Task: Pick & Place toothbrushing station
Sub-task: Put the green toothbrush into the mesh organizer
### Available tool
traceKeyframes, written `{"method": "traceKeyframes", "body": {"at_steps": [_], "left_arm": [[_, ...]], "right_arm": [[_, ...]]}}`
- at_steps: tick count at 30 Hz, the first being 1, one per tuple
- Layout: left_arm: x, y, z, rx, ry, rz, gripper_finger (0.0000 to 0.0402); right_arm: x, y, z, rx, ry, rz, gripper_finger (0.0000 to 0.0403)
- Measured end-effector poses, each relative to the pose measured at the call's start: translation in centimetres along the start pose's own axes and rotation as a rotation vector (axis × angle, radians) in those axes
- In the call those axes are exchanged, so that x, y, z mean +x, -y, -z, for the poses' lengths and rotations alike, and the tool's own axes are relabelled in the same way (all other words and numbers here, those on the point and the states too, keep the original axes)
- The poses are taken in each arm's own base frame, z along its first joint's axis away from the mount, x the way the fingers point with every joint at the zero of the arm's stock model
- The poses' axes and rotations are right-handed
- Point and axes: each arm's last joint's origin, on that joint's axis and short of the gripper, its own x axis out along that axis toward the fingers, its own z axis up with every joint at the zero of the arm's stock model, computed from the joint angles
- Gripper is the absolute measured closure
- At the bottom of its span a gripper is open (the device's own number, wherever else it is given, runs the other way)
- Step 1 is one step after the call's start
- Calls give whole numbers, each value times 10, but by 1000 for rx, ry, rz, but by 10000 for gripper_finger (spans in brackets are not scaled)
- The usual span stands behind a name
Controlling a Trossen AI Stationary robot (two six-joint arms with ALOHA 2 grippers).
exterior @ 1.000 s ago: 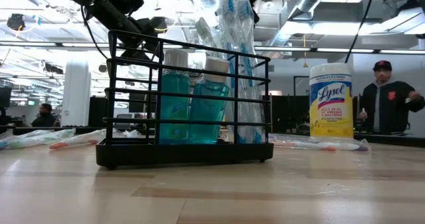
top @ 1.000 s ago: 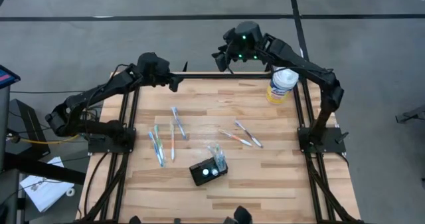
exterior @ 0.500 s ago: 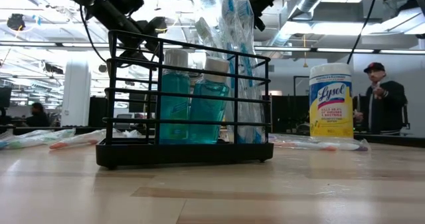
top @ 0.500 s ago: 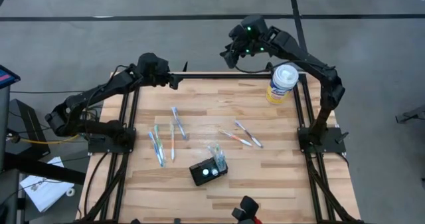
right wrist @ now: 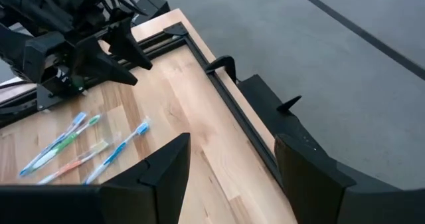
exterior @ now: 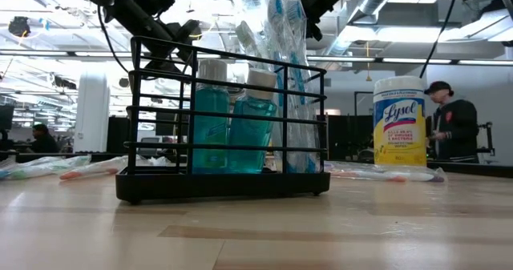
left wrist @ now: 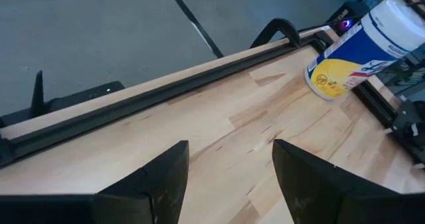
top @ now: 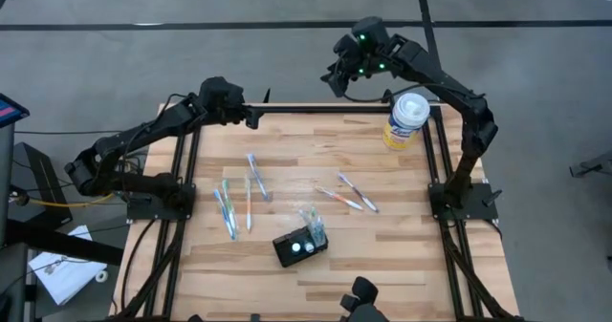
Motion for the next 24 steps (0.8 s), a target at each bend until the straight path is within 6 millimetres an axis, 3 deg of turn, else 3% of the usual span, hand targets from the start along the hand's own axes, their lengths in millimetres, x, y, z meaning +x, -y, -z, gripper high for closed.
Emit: {"method": "traceKeyframes", "body": {"at_steps": [24], "left_arm": [[0, 1, -1, 3, 12, 12, 188]], "right_arm": [[2, -10, 0, 6, -3, -53, 194]]}}
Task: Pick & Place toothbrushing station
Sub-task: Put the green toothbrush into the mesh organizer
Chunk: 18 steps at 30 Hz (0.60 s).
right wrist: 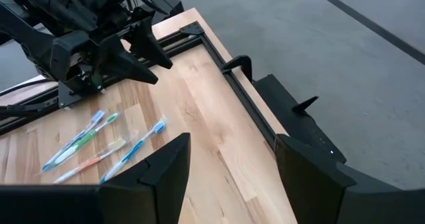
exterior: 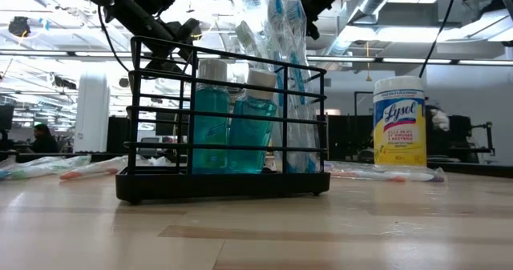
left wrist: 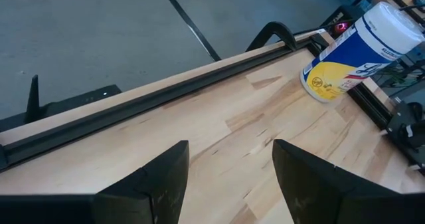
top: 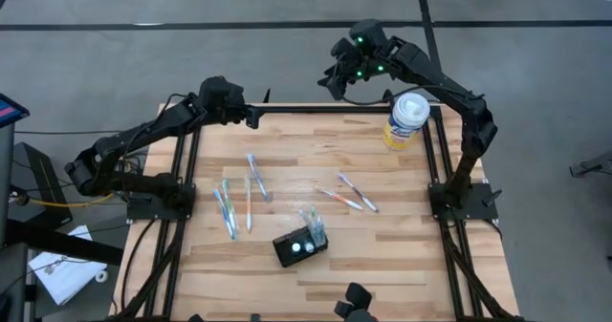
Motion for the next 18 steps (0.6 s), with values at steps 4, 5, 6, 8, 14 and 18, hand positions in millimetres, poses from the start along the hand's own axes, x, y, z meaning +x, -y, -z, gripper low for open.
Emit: {"method": "traceKeyframes", "body": {"at_steps": [4, 5, 6, 8, 14, 18], "left_arm": [[0, 0, 0, 0, 0, 2, 188], [0, 0, 0, 0, -1, 2, 188], [0, 0, 0, 0, 0, 2, 188], [0, 0, 0, 0, 0, 2, 188], [0, 0, 0, 0, -1, 3, 188], [0, 0, 0, 5, -1, 3, 188]], "right_arm": [[0, 0, 0, 5, 0, 0, 194], [0, 0, 0, 9, 0, 0, 194], [0, 0, 0, 15, 0, 0, 194], [0, 0, 0, 19, 0, 0, 194], [0, 0, 0, 26, 0, -1, 194], [0, -1, 0, 26, 0, -18, 194]]}}
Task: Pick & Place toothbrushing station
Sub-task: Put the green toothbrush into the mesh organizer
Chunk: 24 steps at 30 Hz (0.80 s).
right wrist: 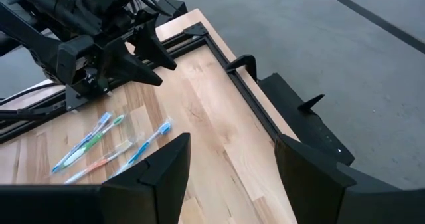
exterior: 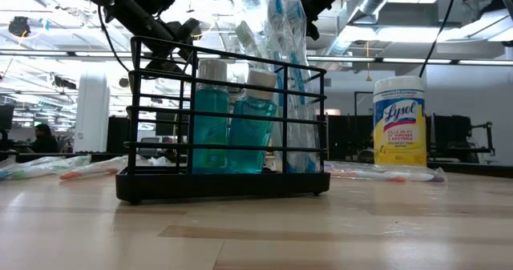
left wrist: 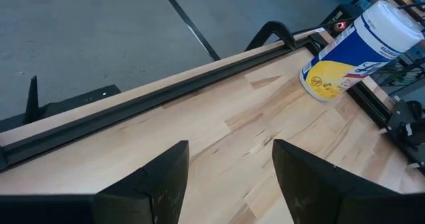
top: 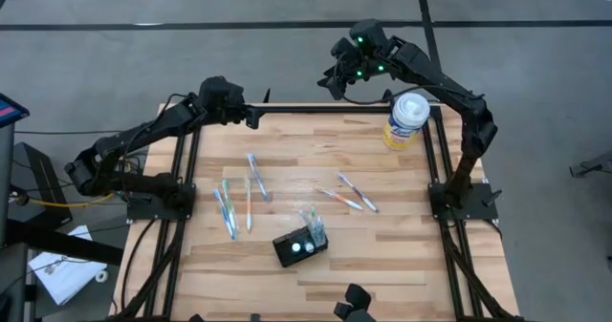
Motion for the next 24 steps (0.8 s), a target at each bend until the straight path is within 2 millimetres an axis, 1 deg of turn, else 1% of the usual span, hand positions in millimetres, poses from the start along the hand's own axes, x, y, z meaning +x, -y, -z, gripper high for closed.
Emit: {"method": "traceKeyframes", "body": {"at_steps": [8, 14, 24], "left_arm": [[0, 0, 0, -2, -3, 6, 188], [0, 0, 0, -4, -3, 6, 188], [0, 1, 0, 0, -10, 21, 188]], "right_arm": [[0, 0, 0, 0, 0, -4, 194], [0, -2, 0, 0, -1, -52, 194], [0, -2, 0, -10, -1, -53, 194]]}}
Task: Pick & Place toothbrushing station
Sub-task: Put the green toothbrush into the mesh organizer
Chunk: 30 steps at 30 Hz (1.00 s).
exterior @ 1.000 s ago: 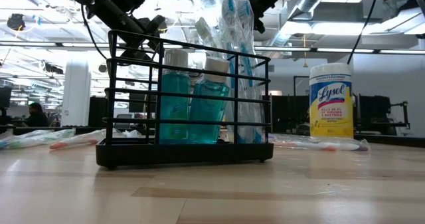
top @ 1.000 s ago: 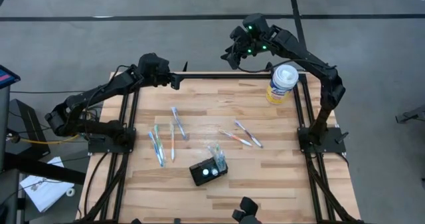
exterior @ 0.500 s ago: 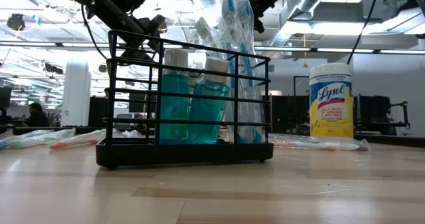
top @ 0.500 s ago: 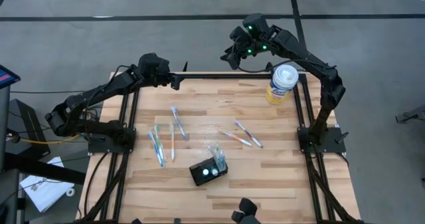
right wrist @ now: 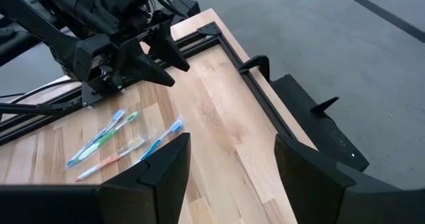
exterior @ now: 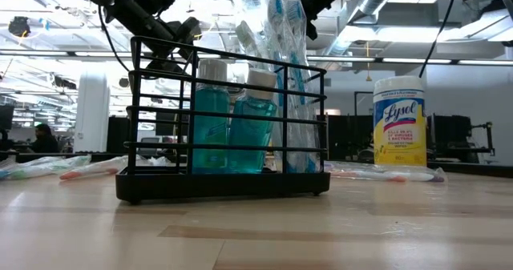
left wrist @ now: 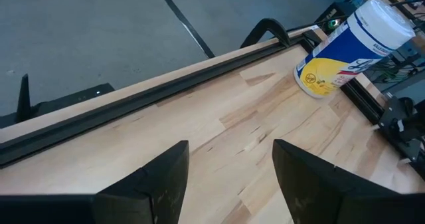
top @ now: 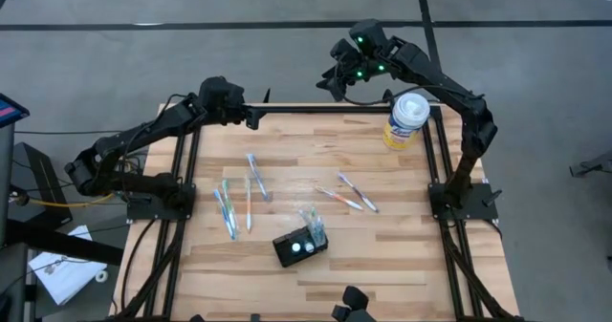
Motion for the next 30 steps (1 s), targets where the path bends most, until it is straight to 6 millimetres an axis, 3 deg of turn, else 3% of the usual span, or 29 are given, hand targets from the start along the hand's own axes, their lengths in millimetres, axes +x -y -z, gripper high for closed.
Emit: {"method": "traceKeyframes", "body": {"at_steps": [30], "left_arm": [[0, 0, 0, 13, 1, -4, 188]], "right_arm": [[4, -12, 1, -36, -7, -52, 194]]}}
